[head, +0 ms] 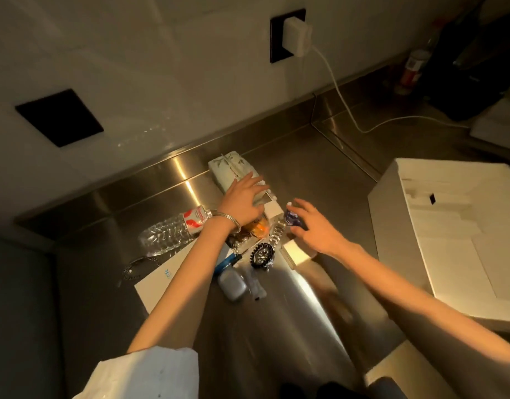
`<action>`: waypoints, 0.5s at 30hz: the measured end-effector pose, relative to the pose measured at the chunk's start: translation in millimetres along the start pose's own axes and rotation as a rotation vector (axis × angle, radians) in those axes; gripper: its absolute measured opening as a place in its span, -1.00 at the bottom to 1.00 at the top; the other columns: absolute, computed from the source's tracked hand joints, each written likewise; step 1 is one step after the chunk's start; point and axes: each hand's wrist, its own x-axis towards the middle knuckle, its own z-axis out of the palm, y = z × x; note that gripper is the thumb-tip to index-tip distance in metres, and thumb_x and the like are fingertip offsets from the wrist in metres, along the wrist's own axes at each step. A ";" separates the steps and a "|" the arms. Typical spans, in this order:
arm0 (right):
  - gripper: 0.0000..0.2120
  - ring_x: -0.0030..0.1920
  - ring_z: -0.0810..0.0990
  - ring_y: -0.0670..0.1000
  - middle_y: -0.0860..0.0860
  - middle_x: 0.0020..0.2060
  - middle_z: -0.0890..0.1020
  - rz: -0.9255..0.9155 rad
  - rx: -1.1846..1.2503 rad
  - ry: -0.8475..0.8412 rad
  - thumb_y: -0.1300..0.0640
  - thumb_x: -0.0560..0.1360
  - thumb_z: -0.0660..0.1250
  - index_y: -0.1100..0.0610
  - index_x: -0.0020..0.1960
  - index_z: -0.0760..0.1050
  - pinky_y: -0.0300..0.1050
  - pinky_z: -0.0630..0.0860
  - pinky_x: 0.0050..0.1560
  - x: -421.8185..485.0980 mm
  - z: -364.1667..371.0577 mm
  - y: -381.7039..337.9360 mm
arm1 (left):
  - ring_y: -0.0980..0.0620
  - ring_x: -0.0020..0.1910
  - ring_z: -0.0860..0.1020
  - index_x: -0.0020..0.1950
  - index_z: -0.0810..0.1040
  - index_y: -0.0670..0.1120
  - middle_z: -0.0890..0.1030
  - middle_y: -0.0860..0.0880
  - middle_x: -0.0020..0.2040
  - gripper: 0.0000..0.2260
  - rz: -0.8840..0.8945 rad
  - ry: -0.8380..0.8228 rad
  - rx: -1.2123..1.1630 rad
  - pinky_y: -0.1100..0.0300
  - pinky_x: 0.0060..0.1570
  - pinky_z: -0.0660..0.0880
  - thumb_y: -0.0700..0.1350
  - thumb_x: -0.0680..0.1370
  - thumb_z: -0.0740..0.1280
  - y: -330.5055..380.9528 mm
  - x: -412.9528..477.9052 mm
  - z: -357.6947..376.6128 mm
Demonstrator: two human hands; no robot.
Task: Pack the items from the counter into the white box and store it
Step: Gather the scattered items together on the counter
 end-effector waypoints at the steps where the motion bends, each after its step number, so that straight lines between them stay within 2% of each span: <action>1: -0.46 0.48 0.15 0.11 0.12 0.49 0.15 -0.031 -0.032 0.007 0.21 0.50 0.28 0.15 0.44 0.23 0.11 0.07 0.49 -8.5 -10.0 0.2 | -0.02 0.50 0.04 0.38 0.32 0.02 0.23 -0.01 0.48 -0.55 0.008 0.006 0.002 -0.07 0.46 -0.07 -0.08 0.49 0.27 7.3 -7.7 1.3; 3: -0.45 0.48 0.18 0.07 0.09 0.49 0.17 -0.089 -0.079 0.016 0.25 0.48 0.29 0.12 0.44 0.24 -0.04 0.10 0.49 -24.9 -29.2 1.0 | -0.01 0.50 0.02 0.39 0.31 0.02 0.22 -0.01 0.48 -0.53 0.021 0.013 -0.002 -0.07 0.46 -0.09 -0.06 0.48 0.26 22.3 -22.2 6.9; 6: -0.46 0.45 0.22 0.01 0.02 0.47 0.20 -0.173 -0.083 -0.015 0.25 0.48 0.31 0.06 0.42 0.28 -0.23 0.14 0.36 -50.4 -50.7 0.8 | -0.01 0.51 0.01 0.40 0.29 0.03 0.20 0.00 0.49 -0.53 0.022 0.021 0.005 -0.08 0.46 -0.11 -0.04 0.49 0.26 42.5 -42.4 16.3; 10: -0.50 0.41 0.27 -0.03 -0.02 0.45 0.26 -0.270 -0.101 -0.064 0.23 0.48 0.33 0.03 0.39 0.32 -0.29 0.15 0.32 -81.1 -63.8 6.6 | -0.06 0.50 0.06 0.37 0.34 0.01 0.26 -0.04 0.47 -0.55 -0.030 0.081 0.034 -0.10 0.48 -0.05 -0.02 0.48 0.27 68.2 -72.8 27.8; 15: -0.60 0.38 0.32 -0.06 -0.04 0.40 0.32 -0.409 -0.178 -0.099 0.19 0.51 0.30 0.01 0.33 0.39 -0.34 0.15 0.29 -109.3 -84.4 33.1 | -0.06 0.45 0.17 0.33 0.40 -0.03 0.40 -0.05 0.38 -0.63 -0.155 0.180 0.004 0.06 0.43 0.08 0.01 0.54 0.23 116.6 -103.4 52.2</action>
